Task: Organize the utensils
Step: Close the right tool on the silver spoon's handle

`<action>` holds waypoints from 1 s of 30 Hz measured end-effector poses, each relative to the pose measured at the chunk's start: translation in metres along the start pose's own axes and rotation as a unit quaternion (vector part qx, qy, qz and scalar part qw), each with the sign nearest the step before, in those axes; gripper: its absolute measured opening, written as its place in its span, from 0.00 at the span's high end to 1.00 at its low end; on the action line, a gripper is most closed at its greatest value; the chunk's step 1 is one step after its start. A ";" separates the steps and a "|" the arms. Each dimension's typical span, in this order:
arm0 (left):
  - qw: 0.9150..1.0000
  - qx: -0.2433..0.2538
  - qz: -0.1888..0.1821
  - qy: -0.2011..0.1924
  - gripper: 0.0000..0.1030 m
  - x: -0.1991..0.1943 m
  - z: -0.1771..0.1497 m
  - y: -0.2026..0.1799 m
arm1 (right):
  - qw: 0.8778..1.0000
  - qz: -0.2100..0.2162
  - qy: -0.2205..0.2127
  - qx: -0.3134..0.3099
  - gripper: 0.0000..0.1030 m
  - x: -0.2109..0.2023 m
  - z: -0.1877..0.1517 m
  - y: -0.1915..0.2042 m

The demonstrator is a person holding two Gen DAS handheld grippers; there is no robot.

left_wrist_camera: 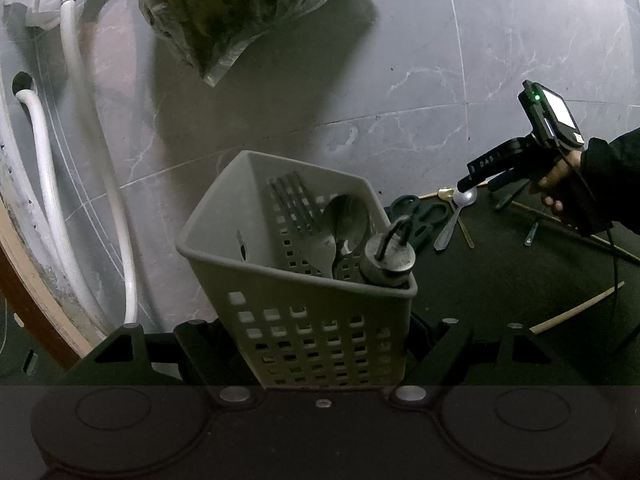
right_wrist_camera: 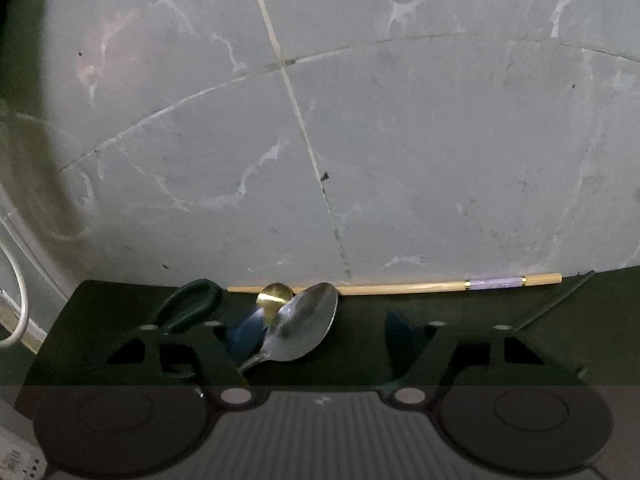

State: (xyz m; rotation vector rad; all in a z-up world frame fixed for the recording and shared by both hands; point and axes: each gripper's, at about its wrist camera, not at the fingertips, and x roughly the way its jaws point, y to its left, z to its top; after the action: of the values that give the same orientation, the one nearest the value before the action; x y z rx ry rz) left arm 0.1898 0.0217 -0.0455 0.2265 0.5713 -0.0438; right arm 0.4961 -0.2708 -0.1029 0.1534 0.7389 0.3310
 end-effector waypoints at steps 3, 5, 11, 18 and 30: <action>1.000 0.000 0.000 0.000 0.22 0.000 0.000 0.000 | 1.000 -0.006 0.001 -0.005 0.43 0.004 0.000 0.000; 1.000 0.000 0.000 0.000 0.22 0.000 0.000 0.000 | 1.000 -0.006 0.001 -0.006 0.47 0.005 0.001 0.001; 1.000 -0.001 -0.001 0.000 0.22 0.000 0.000 0.000 | 1.000 0.008 0.008 -0.008 0.55 0.011 0.005 0.001; 1.000 -0.003 -0.002 0.001 0.22 0.000 -0.001 0.001 | 1.000 0.002 0.006 0.000 0.80 0.011 0.005 -0.001; 1.000 -0.005 -0.003 -0.003 0.22 0.001 -0.001 0.001 | 0.996 0.004 -0.040 0.076 0.98 -0.014 -0.007 -0.001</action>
State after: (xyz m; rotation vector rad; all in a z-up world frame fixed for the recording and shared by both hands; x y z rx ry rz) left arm 0.1901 0.0231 -0.0471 0.2142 0.5658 -0.0470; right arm 0.4816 -0.2766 -0.0995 0.3112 0.6844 0.2758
